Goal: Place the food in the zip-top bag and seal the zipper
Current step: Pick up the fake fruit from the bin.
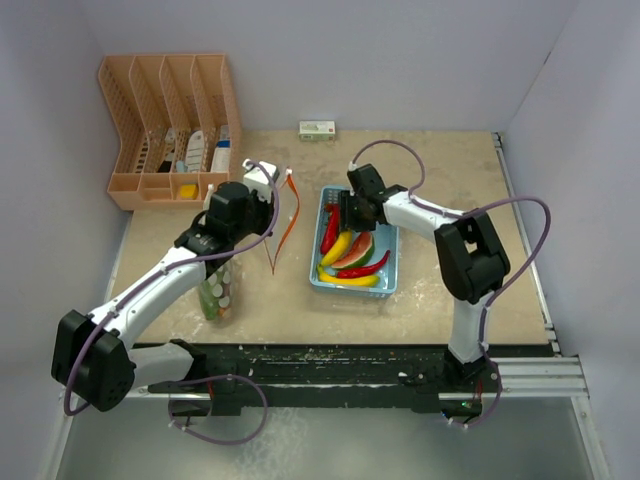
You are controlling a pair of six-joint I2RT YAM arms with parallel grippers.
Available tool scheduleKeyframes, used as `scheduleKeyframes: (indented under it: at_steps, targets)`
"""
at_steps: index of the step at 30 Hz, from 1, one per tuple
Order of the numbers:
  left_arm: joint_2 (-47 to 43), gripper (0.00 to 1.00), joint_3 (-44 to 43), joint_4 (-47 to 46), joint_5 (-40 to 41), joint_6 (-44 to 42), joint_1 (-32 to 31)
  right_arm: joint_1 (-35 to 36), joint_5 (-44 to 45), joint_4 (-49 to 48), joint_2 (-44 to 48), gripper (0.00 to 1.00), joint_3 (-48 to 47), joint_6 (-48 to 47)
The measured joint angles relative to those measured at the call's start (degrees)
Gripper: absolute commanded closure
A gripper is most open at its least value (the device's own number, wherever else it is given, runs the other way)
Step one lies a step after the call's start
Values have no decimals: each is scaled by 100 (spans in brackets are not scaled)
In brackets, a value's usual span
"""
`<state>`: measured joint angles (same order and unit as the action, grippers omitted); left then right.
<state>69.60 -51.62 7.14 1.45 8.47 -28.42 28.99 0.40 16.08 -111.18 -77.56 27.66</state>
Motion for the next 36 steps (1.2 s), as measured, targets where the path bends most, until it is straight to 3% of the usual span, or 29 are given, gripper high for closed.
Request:
scheduleKeyframes:
  at_steps: [5, 9, 11, 17, 23, 30, 36]
  targets:
    - [-11, 100, 11, -28, -2, 0, 0, 0, 2, -61, -140, 53, -42, 24]
    - [-42, 100, 63, -26, 0, 0, 0, 9, 13, -98, -214, 77, -39, 76]
    - [-55, 100, 81, -24, -2, 2, 0, 20, 28, -109, -201, 83, -39, 87]
    - [-85, 100, 90, -26, -4, 4, 0, 22, 249, -33, 138, 84, -17, 33]
    - [-85, 100, 90, -24, -66, 15, 0, 26, 297, -52, 1537, 85, -7, -236]
    - [-70, 100, 52, -15, -85, 13, 0, 140, 164, -800, 3174, 89, 289, -442]
    - [-13, 100, -92, -2, -173, 13, 0, 240, -57, -1639, 3650, 90, 994, -516]
